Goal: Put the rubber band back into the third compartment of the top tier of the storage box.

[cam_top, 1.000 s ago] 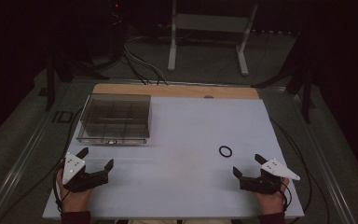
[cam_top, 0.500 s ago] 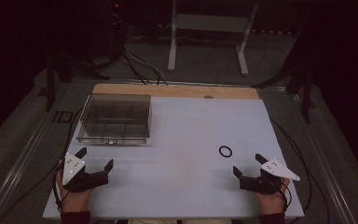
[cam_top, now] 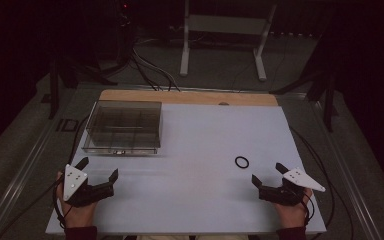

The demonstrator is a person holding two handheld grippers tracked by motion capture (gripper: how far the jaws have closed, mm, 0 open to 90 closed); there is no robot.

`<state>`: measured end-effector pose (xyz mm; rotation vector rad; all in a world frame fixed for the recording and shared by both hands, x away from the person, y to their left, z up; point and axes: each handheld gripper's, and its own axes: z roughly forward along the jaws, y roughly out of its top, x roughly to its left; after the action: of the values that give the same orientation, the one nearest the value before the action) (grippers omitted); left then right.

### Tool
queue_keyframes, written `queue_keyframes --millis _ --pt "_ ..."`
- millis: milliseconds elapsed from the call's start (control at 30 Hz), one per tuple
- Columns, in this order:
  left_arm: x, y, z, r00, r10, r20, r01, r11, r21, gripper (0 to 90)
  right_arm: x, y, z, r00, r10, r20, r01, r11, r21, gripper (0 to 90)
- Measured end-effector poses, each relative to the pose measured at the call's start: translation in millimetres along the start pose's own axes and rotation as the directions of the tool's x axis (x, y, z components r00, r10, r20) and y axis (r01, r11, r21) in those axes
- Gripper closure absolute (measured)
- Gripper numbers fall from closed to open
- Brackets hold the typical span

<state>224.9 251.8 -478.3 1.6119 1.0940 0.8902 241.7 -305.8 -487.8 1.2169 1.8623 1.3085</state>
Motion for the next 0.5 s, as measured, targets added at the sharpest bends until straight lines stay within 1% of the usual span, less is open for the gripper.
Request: queue_keyframes --millis 133,233,300,367,433,500 --pt "0.6 0.6 -0.6 1.0 -0.001 -0.009 0.001 1.0 -0.006 0.5 -1.0 4.8 1.3 0.9999 -0.012 -0.003 0.012 1.0 0.001 0.2" --pt "1.2 -0.2 0.4 1.0 -0.007 0.003 0.007 1.0 0.003 0.5 -1.7 7.3 3.4 0.9999 -0.015 0.0 0.015 1.0 0.003 0.2" --pt "1.3 -1.2 1.3 0.9997 -0.021 0.012 0.021 0.9998 0.005 0.5 -2.0 10.0 4.9 0.9999 -0.017 0.001 0.017 1.0 0.006 0.2" --pt "1.1 -1.9 1.9 0.9998 -0.017 0.013 0.017 0.9997 0.016 0.5 -2.1 13.2 6.7 0.9997 -0.024 0.006 0.024 1.0 0.006 0.2" --pt "1.2 -2.3 2.2 0.9996 -0.023 0.019 0.022 0.9996 0.017 0.5 -2.0 16.8 8.8 0.9993 -0.036 0.013 0.036 0.999 0.011 0.3" --pt "1.2 -2.3 2.2 0.9997 -0.02 0.013 0.02 0.9996 0.02 0.5 -1.4 20.2 11.3 0.9987 -0.045 0.023 0.044 0.999 0.014 0.2"
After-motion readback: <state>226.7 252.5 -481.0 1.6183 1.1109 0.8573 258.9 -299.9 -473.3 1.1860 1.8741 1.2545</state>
